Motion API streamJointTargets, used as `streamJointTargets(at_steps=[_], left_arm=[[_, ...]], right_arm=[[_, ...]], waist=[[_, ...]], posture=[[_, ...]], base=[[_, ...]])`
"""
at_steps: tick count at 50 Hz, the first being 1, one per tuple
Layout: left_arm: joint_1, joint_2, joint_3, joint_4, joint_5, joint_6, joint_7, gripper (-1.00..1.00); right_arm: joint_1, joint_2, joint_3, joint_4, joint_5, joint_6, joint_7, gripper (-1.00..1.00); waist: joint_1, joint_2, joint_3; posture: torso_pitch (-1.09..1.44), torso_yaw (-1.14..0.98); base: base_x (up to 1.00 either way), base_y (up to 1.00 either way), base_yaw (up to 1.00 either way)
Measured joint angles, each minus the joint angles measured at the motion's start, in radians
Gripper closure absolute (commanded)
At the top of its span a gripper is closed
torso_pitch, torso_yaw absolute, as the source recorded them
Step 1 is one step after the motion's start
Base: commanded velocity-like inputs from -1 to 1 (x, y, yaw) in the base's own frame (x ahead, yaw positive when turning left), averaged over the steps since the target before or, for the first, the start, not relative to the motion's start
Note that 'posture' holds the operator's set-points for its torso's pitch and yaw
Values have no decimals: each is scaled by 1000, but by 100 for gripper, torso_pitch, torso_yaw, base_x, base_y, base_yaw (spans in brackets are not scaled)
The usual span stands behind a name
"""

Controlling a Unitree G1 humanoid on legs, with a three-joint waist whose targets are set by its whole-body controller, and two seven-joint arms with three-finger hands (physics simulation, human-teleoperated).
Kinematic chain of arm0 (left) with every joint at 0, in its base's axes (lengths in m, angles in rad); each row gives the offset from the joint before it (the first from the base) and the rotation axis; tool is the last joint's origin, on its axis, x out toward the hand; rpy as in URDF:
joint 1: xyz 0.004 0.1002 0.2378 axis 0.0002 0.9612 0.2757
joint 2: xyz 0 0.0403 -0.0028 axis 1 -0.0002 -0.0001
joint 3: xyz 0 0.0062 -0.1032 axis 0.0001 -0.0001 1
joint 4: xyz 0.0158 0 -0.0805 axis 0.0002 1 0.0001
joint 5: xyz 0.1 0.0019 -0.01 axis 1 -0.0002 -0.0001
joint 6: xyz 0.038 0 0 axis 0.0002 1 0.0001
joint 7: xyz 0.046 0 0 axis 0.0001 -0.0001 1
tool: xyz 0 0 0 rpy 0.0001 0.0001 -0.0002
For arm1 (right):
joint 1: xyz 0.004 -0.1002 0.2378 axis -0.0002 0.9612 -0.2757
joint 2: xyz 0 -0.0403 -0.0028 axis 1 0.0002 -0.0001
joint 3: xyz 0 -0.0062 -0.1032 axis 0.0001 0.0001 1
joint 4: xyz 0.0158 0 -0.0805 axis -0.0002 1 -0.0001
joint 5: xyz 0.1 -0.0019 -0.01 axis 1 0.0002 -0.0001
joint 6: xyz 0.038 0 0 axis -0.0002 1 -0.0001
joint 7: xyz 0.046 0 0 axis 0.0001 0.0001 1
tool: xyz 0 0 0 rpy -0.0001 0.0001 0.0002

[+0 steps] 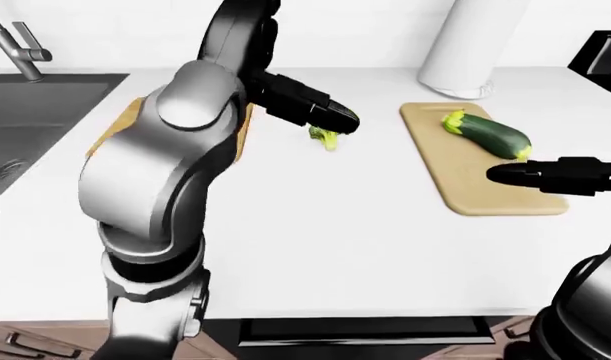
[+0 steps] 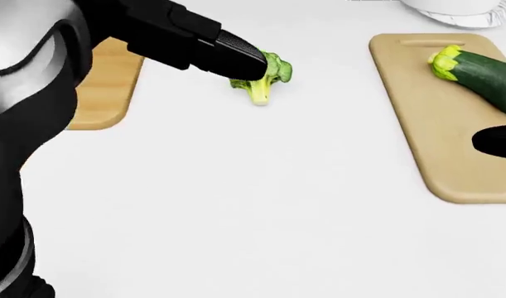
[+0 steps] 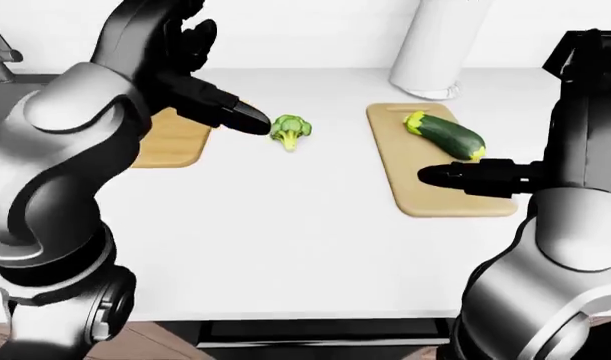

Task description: Place the broccoli and the zucchini on separate cutting boards.

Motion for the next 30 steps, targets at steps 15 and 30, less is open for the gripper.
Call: streamJointTargets(at_steps=[15,30], left_arm=[[-44,-160,0,448,450,-328,-357,-100],[-167,-195,3,772,637,-624,-591,-100]], right_arm=[[2,21,1,14,6,-31,-14,-100],[13,26,-1,21,30,-35,-38,-100]], waist=[[5,-31,-21],[0,-35,-21]], posture=[[0,0],[0,0]], base=[[0,0,0],[0,0,0]])
